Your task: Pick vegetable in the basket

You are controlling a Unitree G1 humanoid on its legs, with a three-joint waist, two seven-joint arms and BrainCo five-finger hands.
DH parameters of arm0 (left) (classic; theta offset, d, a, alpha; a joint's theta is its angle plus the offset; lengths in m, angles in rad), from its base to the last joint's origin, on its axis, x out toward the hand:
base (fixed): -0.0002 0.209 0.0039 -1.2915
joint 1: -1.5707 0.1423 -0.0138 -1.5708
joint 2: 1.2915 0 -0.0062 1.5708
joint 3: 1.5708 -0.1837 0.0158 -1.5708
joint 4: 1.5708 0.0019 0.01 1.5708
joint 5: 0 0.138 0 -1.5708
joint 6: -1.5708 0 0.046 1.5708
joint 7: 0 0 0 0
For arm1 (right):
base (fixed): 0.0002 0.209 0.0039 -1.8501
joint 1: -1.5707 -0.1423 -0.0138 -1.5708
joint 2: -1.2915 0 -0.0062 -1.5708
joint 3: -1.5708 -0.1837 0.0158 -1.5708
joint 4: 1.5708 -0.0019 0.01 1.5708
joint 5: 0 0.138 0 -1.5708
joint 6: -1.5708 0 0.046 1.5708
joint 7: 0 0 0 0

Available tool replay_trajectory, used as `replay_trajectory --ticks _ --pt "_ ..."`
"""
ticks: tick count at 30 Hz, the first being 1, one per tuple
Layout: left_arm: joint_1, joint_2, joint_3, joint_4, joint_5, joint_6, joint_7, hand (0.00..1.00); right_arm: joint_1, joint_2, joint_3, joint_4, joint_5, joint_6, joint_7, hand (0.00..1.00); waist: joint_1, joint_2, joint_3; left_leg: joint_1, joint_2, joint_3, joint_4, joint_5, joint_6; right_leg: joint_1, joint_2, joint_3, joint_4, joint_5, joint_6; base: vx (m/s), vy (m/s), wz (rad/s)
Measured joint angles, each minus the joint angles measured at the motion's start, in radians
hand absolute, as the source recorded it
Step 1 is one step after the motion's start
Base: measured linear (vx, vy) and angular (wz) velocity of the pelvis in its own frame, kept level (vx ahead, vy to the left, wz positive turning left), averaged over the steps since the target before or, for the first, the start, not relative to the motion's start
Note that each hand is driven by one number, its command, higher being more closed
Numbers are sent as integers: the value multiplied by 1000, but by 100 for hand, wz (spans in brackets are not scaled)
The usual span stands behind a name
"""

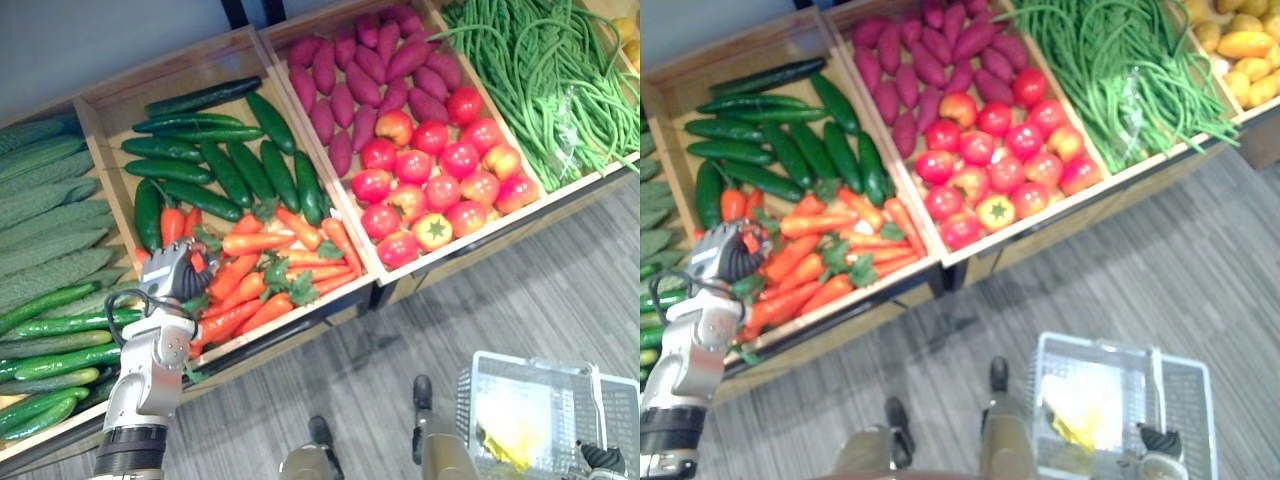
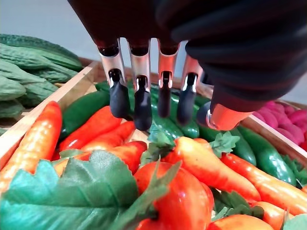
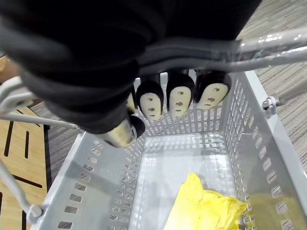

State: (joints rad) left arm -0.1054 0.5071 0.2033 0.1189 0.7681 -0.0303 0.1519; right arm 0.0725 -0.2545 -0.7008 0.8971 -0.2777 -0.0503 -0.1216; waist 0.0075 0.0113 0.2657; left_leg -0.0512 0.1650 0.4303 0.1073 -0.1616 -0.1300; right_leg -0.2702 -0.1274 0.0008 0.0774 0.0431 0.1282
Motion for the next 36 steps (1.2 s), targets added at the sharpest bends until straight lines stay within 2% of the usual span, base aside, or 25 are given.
replay_trajectory --ticks 5,16,26,27,36 --pt "15 0 -1 0 0 -3 -10 0 -11 0 0 0 0 2 0 100 0 0 0 0 0 1 1 0 0 -1 0 1 1 0 0 0 0 0" --pt "14 0 -13 14 0 -3 -81 0 -15 0 2 -26 1 8 2 100 1 -9 5 -29 4 10 20 -7 4 -26 0 7 3 1 0 1 -1 -1" --pt "12 -5 -40 18 -2 -2 -89 0 -24 0 4 -27 2 9 18 100 5 -20 12 -35 6 22 21 -7 4 -39 -1 13 3 8 -5 -2 -8 -3" --pt "13 -8 -40 18 -2 -2 -90 100 -24 0 4 -27 2 9 18 100 5 -20 12 -35 6 22 21 -7 4 -39 -2 12 3 8 -5 0 0 0" --pt "35 -34 -32 -28 -2 -4 -106 100 -25 0 5 -27 1 19 21 100 20 -20 12 -45 7 18 35 -11 6 -39 0 10 3 9 -4 -1 -3 0"
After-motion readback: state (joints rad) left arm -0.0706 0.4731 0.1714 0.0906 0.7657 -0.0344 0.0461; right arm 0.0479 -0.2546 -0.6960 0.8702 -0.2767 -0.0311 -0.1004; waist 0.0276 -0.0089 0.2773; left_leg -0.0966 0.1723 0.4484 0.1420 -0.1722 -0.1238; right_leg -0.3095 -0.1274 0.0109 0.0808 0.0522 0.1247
